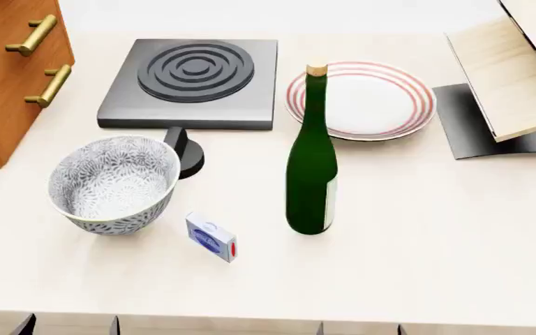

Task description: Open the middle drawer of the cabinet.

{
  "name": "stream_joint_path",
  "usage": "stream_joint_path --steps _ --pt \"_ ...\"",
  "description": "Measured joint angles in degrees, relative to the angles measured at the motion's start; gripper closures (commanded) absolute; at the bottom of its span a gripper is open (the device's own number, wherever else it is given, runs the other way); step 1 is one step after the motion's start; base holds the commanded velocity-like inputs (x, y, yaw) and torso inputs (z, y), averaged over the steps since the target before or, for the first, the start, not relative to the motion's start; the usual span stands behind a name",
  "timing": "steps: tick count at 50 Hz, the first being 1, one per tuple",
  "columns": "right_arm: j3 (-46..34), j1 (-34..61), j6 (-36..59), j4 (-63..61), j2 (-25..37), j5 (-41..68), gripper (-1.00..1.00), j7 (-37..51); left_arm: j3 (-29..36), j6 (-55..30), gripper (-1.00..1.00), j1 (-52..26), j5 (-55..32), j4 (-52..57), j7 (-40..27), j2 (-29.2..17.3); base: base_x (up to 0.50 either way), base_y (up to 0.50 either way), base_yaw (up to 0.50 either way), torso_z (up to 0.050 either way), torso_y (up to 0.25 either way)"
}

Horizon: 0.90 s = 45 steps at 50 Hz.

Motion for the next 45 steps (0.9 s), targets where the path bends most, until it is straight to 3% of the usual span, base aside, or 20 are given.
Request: stream_joint_path --steps 31,35,45 --pt "-4.03 -0.85 -7.01 -2.73 4.23 -4.37 -1.0 8.92 5.57 4.71 -1.0 1.07 9.55 3.43 -9.93 -4.47 0.0 0.0 0.0 0.0 0.0" --pt "-3.65 -1.17 -5.28 -8.57 4.91 -4.74 -1.0 9.57 4.94 0.26 -1.0 0.48 9.84 8.76 -9.75 -4.77 0.0 0.0 0.0 0.0 0.0" --pt "-0.11 3.01 9.2 -27.64 6.28 -3.66 -1.0 9.85 3.86 -20.23 -1.0 -5.68 11.71 28.89 -5.39 -6.3 0.0 0.0 0.0 0.0 0.0"
